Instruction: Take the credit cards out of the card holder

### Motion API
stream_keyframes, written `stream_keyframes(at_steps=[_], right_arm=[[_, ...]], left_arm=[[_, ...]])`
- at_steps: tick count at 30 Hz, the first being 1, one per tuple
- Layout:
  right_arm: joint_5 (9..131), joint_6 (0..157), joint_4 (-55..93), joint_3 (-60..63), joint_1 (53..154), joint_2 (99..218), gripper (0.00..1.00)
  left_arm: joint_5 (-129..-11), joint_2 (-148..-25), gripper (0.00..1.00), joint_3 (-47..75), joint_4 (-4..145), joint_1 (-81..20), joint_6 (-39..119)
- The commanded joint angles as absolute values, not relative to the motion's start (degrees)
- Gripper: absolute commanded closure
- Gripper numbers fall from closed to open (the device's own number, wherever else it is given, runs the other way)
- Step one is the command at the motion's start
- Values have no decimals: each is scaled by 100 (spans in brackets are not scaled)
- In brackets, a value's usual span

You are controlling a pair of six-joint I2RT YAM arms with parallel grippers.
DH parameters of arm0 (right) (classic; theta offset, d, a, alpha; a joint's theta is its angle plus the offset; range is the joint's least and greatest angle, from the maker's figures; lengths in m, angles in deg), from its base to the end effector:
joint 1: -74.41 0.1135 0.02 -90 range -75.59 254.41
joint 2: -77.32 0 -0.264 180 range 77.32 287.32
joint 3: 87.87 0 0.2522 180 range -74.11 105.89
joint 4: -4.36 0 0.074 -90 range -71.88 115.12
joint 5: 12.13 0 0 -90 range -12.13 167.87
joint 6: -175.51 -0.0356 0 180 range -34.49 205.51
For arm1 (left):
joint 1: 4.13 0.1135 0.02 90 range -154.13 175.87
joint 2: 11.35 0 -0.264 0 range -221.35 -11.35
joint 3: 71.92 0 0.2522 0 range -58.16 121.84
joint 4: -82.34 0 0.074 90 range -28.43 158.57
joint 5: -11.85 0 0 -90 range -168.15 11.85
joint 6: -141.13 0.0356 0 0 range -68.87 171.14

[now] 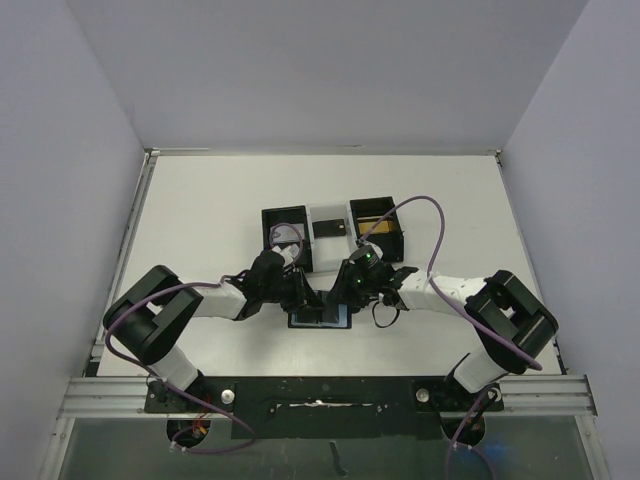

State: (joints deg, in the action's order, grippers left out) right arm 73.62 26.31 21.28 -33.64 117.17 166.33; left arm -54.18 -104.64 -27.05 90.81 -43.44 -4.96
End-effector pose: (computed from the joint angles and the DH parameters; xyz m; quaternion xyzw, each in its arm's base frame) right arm 0.2115 0.1991 0.1477 0.1229 0.9361 0.2767 0.1792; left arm 0.2107 -0.1912 0.1200 -0.0424 0.8897 -0.4327 0.1393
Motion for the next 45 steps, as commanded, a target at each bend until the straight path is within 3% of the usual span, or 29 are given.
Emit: stream_keyframes(at_steps=[1,7,12,45], right_arm=[[7374,2628,2359,-3544,11725,16741,65],[7442,2618,2399,-3544,11712,16758,66],[7455,2627,2410,-3544,11696,16749,67],[7252,3328,2363,-3182,11639,16314,73]], left_arm=[[-5272,-10446,88,-2702,9579,-4377,-554],[-5337,-10255,90,-2782,9481,-4376,-547],[-5345,-10022,100,-2958,9530,-4364,-564],[-5469,-9387,100,-3039,8706,-4077,-236]])
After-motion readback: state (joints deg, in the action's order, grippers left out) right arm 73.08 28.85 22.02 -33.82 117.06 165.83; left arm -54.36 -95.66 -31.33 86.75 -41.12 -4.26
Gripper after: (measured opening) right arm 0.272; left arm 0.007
